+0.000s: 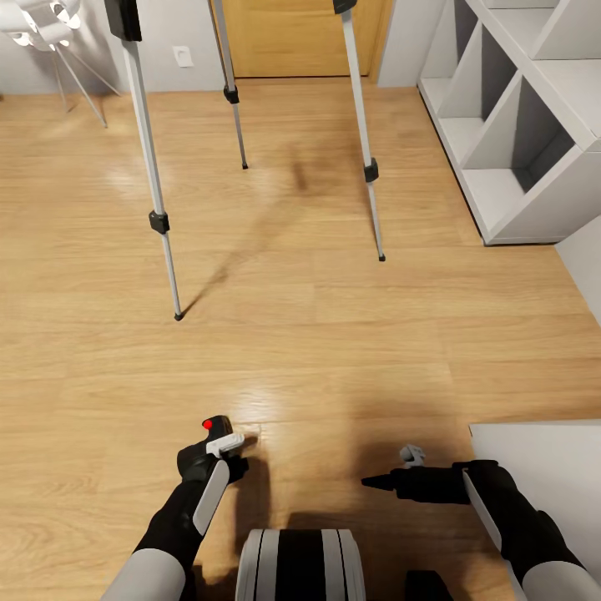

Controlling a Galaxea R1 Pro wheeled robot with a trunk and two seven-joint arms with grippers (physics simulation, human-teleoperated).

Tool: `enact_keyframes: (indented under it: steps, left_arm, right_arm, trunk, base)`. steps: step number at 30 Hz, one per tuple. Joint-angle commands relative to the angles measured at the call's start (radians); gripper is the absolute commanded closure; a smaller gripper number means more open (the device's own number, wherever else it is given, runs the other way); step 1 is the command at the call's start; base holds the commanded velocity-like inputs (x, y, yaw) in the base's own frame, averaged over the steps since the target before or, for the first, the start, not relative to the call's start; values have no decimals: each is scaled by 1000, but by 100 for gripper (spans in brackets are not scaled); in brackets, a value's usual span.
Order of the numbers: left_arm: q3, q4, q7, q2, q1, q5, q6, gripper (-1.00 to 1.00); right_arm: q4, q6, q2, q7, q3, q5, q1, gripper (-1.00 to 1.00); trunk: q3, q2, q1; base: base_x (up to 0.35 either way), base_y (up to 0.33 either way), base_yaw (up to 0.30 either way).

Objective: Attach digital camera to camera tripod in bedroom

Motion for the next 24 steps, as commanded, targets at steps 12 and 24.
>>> enact_keyframes:
  steps: [12, 24]
  left_arm:
    - [1, -5, 7, 0, 0, 10, 0, -100]
    - [1, -7, 7, 1, 0, 10, -1, -100]
  right_arm:
    - [0, 8, 0, 0, 1, -4, 0, -100]
    - [0, 8, 0, 0, 1, -4, 0, -100]
  trunk:
    - [-1, 0, 0]
    - [-1, 0, 0]
  base:
    - [0, 0, 0]
    - [0, 0, 0]
